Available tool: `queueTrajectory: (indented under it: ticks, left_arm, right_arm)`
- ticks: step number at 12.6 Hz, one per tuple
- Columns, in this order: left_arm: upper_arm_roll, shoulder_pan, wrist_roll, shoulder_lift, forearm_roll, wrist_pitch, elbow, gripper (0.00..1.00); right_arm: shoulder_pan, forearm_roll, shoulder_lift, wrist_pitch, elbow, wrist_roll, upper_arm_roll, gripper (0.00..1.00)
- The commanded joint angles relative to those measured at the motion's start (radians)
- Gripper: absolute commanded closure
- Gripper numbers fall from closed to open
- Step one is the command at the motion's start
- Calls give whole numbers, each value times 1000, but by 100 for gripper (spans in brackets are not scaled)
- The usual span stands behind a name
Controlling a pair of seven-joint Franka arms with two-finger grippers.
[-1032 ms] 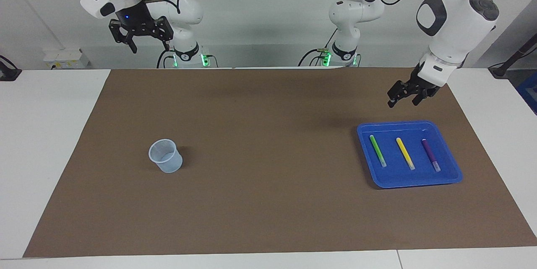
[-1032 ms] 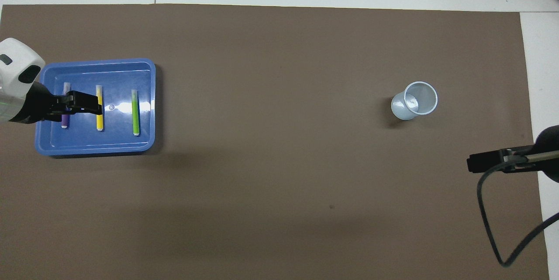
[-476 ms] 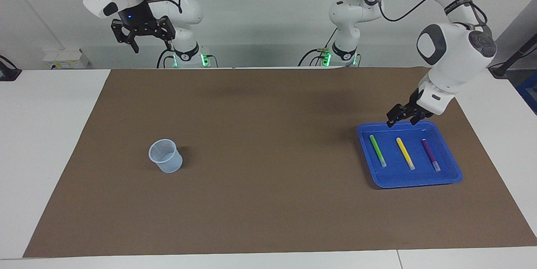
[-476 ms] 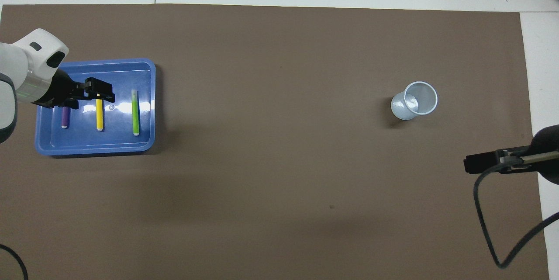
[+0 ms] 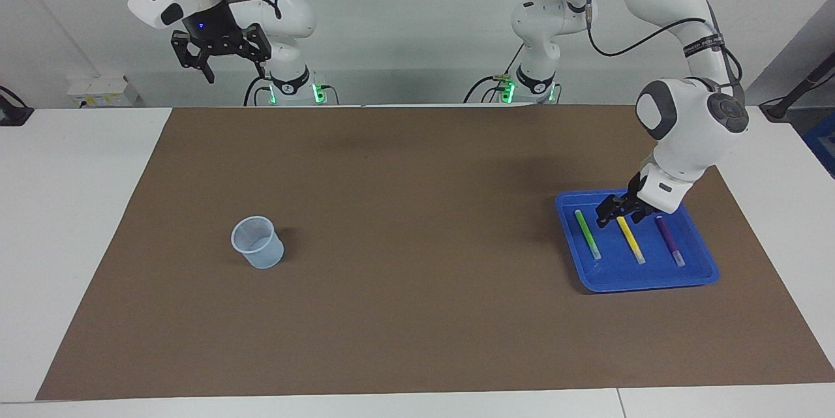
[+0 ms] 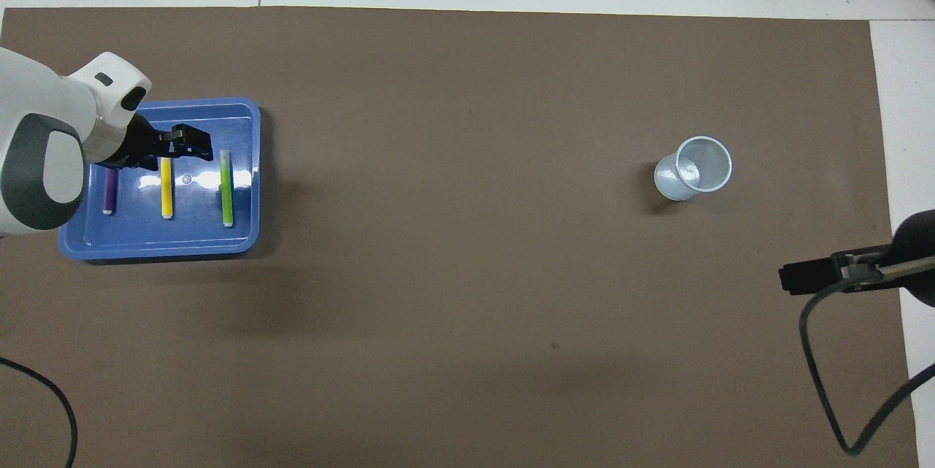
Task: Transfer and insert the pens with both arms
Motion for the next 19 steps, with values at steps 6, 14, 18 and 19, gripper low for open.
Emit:
queueTrajectory:
  ticks: [6, 14, 18, 19]
  left_arm:
    - [2, -9, -28, 27, 26, 190, -119, 18]
    - [2, -36, -54, 49, 26, 313, -197, 36]
    - [2, -36, -54, 49, 26, 316, -198, 57]
    - [2, -36, -54, 49, 27, 316, -198, 65]
  right_arm:
    - [-20, 20, -32, 4, -32, -23, 3, 0]
    - [-20, 20, -34, 2, -33, -30, 1, 0]
    - [-18, 20, -37, 2, -38, -32, 3, 0]
    - [-18, 20, -37, 4, -39, -32, 3, 0]
